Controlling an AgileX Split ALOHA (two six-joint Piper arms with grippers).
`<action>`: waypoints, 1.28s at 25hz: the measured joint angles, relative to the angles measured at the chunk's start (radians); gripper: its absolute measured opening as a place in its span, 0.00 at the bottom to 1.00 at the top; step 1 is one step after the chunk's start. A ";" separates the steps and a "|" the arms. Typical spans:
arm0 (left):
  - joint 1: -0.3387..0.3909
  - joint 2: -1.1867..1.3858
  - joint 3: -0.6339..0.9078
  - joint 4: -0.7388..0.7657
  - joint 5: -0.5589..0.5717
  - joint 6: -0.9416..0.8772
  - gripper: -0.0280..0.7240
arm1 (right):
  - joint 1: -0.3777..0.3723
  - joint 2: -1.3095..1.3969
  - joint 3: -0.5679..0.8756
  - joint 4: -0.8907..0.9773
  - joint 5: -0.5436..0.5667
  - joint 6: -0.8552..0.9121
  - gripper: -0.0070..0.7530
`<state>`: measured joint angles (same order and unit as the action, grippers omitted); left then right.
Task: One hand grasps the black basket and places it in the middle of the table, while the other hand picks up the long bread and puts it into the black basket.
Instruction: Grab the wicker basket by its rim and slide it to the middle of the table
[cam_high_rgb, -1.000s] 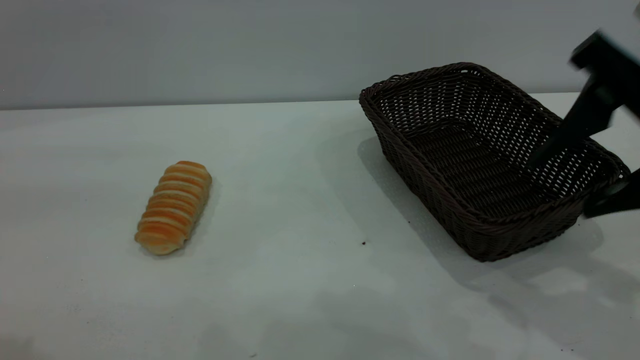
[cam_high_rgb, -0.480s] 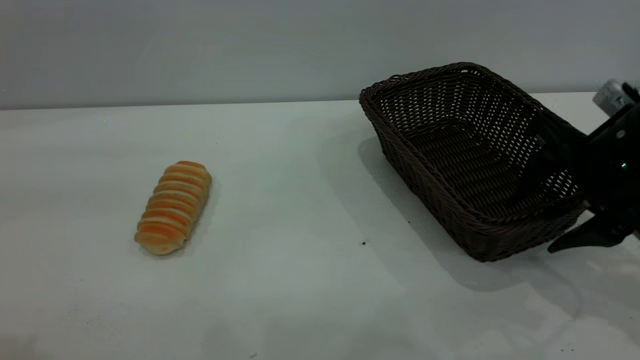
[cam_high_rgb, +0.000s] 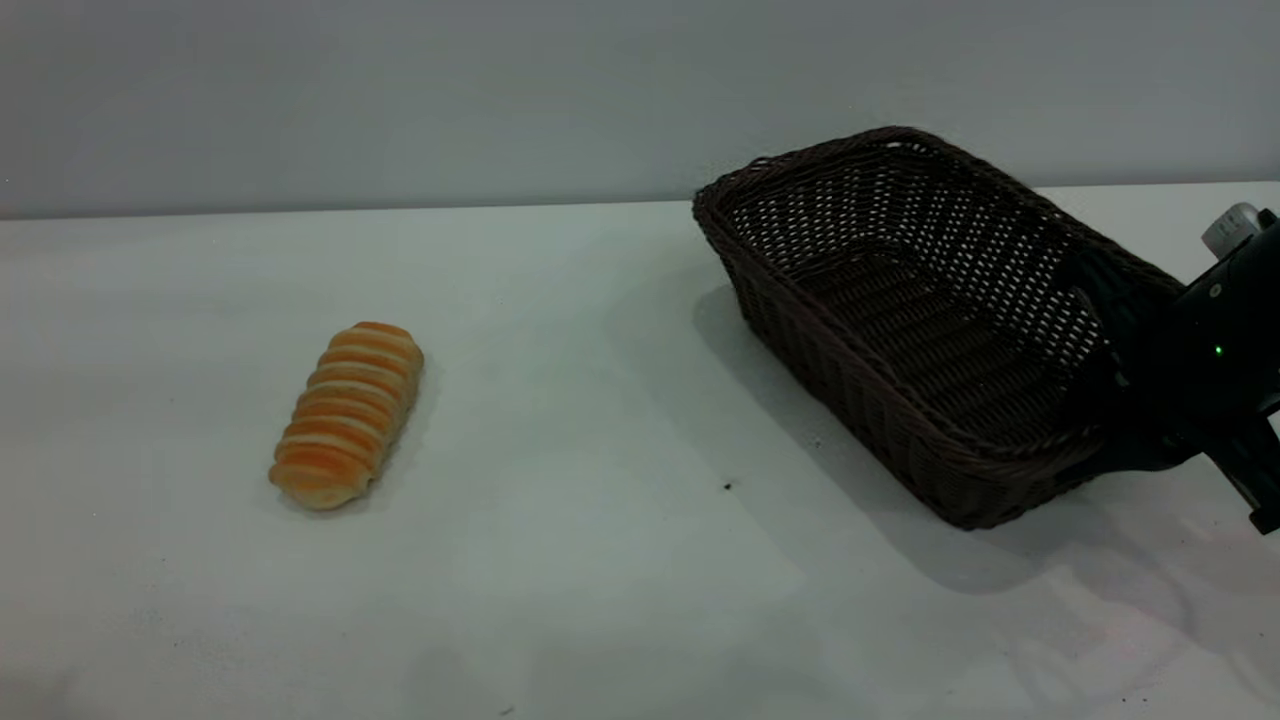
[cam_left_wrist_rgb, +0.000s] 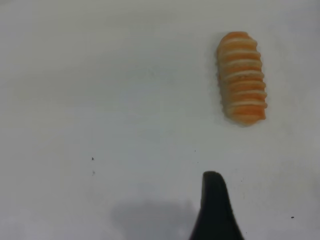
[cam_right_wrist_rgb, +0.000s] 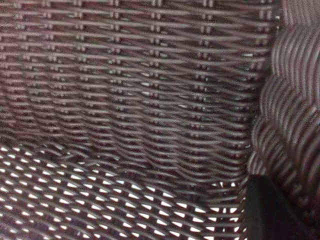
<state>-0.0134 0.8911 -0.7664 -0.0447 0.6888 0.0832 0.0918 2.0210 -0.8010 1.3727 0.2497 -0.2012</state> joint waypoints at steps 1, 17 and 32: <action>0.000 0.000 0.000 0.000 -0.001 0.000 0.79 | -0.001 0.000 -0.002 -0.003 0.006 -0.007 0.13; 0.000 0.000 0.000 -0.004 -0.066 0.002 0.79 | 0.021 0.141 -0.576 -0.714 0.613 -0.181 0.13; 0.000 0.207 0.000 -0.087 -0.184 0.002 0.79 | 0.049 0.257 -0.657 -0.751 0.551 -0.223 0.43</action>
<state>-0.0134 1.0983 -0.7664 -0.1313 0.5046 0.0854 0.1411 2.2782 -1.4583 0.6220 0.8008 -0.4247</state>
